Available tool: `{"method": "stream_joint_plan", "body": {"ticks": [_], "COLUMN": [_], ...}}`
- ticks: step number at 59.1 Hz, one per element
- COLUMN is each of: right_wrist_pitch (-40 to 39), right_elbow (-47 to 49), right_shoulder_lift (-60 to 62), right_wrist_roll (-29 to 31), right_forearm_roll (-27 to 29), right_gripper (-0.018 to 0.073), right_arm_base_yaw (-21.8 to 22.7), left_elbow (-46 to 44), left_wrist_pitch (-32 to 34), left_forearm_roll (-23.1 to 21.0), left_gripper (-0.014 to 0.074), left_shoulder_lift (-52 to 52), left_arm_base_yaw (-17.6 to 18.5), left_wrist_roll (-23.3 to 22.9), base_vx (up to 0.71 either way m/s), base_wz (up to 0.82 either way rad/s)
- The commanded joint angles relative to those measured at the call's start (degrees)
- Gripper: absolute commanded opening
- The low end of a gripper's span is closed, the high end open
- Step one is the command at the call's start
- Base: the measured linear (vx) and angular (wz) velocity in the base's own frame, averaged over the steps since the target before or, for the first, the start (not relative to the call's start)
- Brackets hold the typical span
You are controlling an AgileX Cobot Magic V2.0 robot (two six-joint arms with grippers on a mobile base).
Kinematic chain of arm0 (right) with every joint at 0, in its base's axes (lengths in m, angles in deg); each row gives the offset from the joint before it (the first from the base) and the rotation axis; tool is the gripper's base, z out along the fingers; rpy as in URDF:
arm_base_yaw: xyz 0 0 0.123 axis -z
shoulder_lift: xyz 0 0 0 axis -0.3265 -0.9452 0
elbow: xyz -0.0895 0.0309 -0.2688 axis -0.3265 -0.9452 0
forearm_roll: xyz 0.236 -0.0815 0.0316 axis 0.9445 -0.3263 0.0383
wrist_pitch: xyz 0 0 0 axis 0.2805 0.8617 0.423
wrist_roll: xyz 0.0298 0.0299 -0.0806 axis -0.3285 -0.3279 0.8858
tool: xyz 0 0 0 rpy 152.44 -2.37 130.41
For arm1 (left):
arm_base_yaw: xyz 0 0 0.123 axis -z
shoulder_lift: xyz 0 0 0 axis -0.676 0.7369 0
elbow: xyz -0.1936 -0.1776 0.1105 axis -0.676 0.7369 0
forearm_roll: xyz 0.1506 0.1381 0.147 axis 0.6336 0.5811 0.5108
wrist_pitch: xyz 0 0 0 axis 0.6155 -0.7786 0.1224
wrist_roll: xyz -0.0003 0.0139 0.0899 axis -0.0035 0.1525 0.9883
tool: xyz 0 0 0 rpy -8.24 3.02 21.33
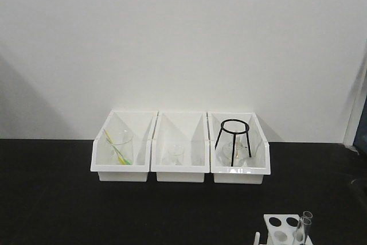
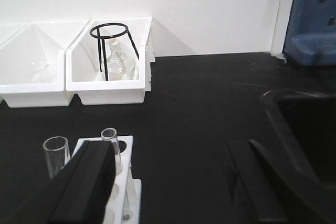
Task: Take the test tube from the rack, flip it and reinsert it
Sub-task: 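Lower the right gripper around a clear test tube in the rack and close, then lift the clear test tube up out of the rack with the right gripper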
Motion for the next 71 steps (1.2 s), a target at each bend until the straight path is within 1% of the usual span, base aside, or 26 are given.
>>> {"method": "stream_joint_plan", "body": {"ticks": [1,5,10,16,19,25,31,42,59,71], "right_wrist_pitch": [-11.6,-13.74,-13.8,-14.63,-16.11,-19.65,-24.4,-35.54,-50.72,-53.37], "right_elbow": [-1.38,-3.85,-5.43,-5.6,-5.6,-5.6,-5.6,-5.47,-5.33,-1.2], "right_shoulder_lift": [-1.17,-1.66,-2.18,-3.45,-4.66,-9.16,-14.53,-24.27,-37.31,-44.04], "right_wrist_roll": [-0.09,-0.09,-0.09,-1.58,-2.61,-2.56,-2.37,-2.37,-2.42,-2.5], "right_forearm_roll": [1.75,0.9,-1.7,-4.54,-5.54,-6.57,-6.57,-6.38,-3.42,-3.23], "right_gripper": [0.0531,0.0529,0.0529,0.0529,0.0529,0.0529,0.0529,0.0529,0.0529,0.0529], "right_arm_base_yaw": [0.22,0.22,-0.81,-5.07,-7.83,-13.14,-15.95,-16.37,-16.37,-16.37], "left_elbow": [-0.01,-0.01,-0.01,-0.01,-0.01,-0.01,-0.01,-0.01,-0.01,-0.01], "left_wrist_pitch": [4.97,4.97,4.97,4.97,4.97,4.97,4.97,4.97,4.97,4.97], "left_forearm_roll": [-0.18,-0.18,-0.18,-0.18,-0.18,-0.18,-0.18,-0.18,-0.18,-0.18], "left_gripper": [-0.0006,-0.0006,-0.0006,-0.0006,-0.0006,-0.0006,-0.0006,-0.0006,-0.0006,-0.0006], "left_shoulder_lift": [-0.74,-0.74,-0.74,-0.74,-0.74,-0.74,-0.74,-0.74,-0.74,-0.74], "left_arm_base_yaw": [0.4,0.4,0.4,0.4,0.4,0.4,0.4,0.4,0.4,0.4], "left_wrist_roll": [0.01,0.01,0.01,0.01,0.01,0.01,0.01,0.01,0.01,0.01], "base_vx": [0.0,0.0,0.0,0.0,0.0,0.0,0.0,0.0,0.0,0.0], "base_wz": [0.0,0.0,0.0,0.0,0.0,0.0,0.0,0.0,0.0,0.0]}}
